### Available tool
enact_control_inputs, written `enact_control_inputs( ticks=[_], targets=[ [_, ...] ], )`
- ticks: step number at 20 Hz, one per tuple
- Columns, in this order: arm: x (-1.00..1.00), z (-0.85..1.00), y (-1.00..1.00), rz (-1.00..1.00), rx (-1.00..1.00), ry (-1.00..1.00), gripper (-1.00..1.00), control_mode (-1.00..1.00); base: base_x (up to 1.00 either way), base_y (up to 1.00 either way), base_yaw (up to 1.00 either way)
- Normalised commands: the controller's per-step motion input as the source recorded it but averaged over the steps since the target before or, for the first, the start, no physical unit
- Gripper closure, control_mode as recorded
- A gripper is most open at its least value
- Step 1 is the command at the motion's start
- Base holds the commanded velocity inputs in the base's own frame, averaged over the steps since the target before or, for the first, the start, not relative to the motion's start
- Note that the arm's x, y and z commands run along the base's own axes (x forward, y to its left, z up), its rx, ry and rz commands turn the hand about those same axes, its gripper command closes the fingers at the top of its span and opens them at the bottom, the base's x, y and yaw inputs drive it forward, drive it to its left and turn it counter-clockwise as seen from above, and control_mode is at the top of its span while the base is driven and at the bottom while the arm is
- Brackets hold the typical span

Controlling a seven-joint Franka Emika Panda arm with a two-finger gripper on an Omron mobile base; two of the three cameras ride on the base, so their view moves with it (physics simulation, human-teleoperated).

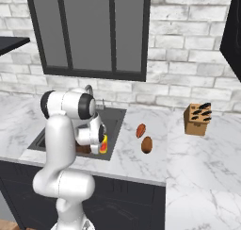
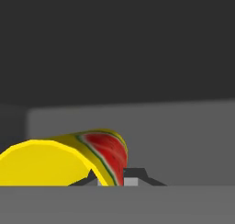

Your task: Remove the potato and sweet potato from the sink. Then move the bowl and cup from the counter to the sink for washing.

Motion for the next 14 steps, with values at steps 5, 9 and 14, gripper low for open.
enact_control_inputs(
  ticks=[5, 9, 14],
  targets=[
    [0.07, -0.18, 0.00, 0.00, 0.00, 0.00, 1.00, -1.00, 0.00, 0.00, 0.00],
    [0.06, -0.17, 0.00, 0.00, 0.00, 0.00, 1.00, -1.00, 0.00, 0.00, 0.00],
    [0.06, -0.18, 0.00, 0.00, 0.00, 0.00, 1.00, -1.00, 0.00, 0.00, 0.00]
  ],
)
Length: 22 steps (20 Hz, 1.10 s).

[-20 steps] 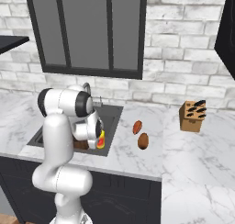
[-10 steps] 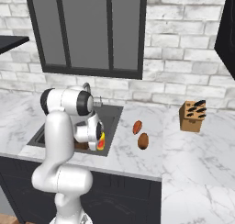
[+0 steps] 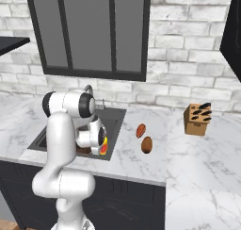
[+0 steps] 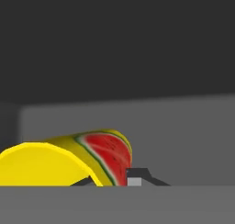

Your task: Remove the potato and sweet potato from the sink. Then move the bowl and cup from the counter to the sink for washing.

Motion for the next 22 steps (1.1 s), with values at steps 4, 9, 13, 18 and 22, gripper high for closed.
enact_control_inputs(
  ticks=[4, 9, 13, 18, 22],
  targets=[
    [0.07, -0.19, 0.00, 0.00, 0.00, 0.00, 1.00, -1.00, 0.00, 0.00, 0.00],
    [0.05, -0.18, -0.01, 0.00, 0.00, 0.00, 1.00, -1.00, 0.00, 0.00, 0.00],
    [0.00, -0.18, -0.02, 0.00, 0.00, 0.00, 1.00, -1.00, 0.00, 0.00, 0.00],
    [0.00, -0.20, 0.00, 0.00, 0.00, 0.01, 1.00, -1.00, 0.00, 0.00, 0.00],
    [0.00, -0.19, 0.00, 0.00, 0.00, 0.00, -1.00, -1.00, 0.00, 0.00, 0.00]
  ],
)
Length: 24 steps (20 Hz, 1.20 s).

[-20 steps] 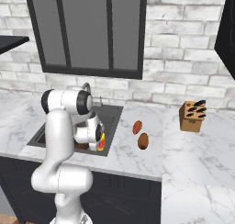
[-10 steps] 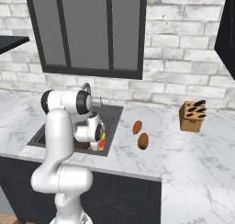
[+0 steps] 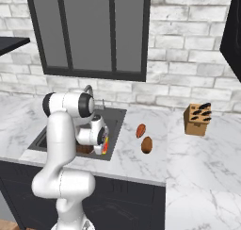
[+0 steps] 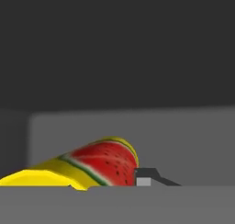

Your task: Remove the potato and sweet potato from the sink. Then move the bowl and cup from the counter to the sink for washing.

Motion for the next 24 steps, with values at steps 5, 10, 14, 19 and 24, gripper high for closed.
enact_control_inputs(
  ticks=[5, 10, 14, 19, 24],
  targets=[
    [0.00, -0.19, 0.00, 0.00, 0.00, 0.04, -1.00, -1.00, 0.00, 0.00, 0.00],
    [-0.03, -0.02, 0.00, 0.00, 0.02, 0.06, -1.00, -1.00, 0.00, 0.00, 0.00],
    [-0.06, 0.00, 0.00, 0.00, 0.01, 0.08, -1.00, -1.00, 0.00, 0.00, 0.00],
    [-0.11, 0.01, 0.00, 0.00, 0.00, 0.02, -1.00, -1.00, 0.00, 0.00, 0.00],
    [-0.13, 0.12, -0.03, 0.00, 0.00, 0.00, -1.00, -1.00, 0.00, 0.00, 0.00]
  ],
)
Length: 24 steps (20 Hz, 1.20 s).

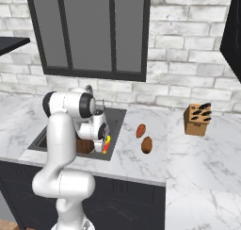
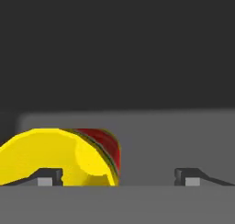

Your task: Remove the potato and sweet potato from the sink. Then move the bowl and cup from the counter to the sink for washing.

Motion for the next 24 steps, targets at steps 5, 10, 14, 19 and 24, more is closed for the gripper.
enact_control_inputs(
  ticks=[5, 10, 14, 19, 24],
  targets=[
    [-0.13, 0.20, -0.07, 0.00, 0.00, 0.00, -1.00, -1.00, 0.00, 0.00, 0.00],
    [-0.15, 0.29, -0.05, 0.00, 0.00, 0.00, -1.00, -1.00, 0.00, 0.00, 0.00],
    [-0.15, 0.36, -0.02, 0.00, 0.00, 0.00, -1.00, -1.00, 0.00, 0.00, 0.00],
    [-0.19, 0.37, -0.01, 0.00, 0.00, 0.00, -1.00, -1.00, 0.00, 0.00, 0.00],
    [-0.23, 0.39, 0.00, 0.00, 0.00, 0.00, -1.00, -1.00, 0.00, 0.00, 0.00]
  ],
)
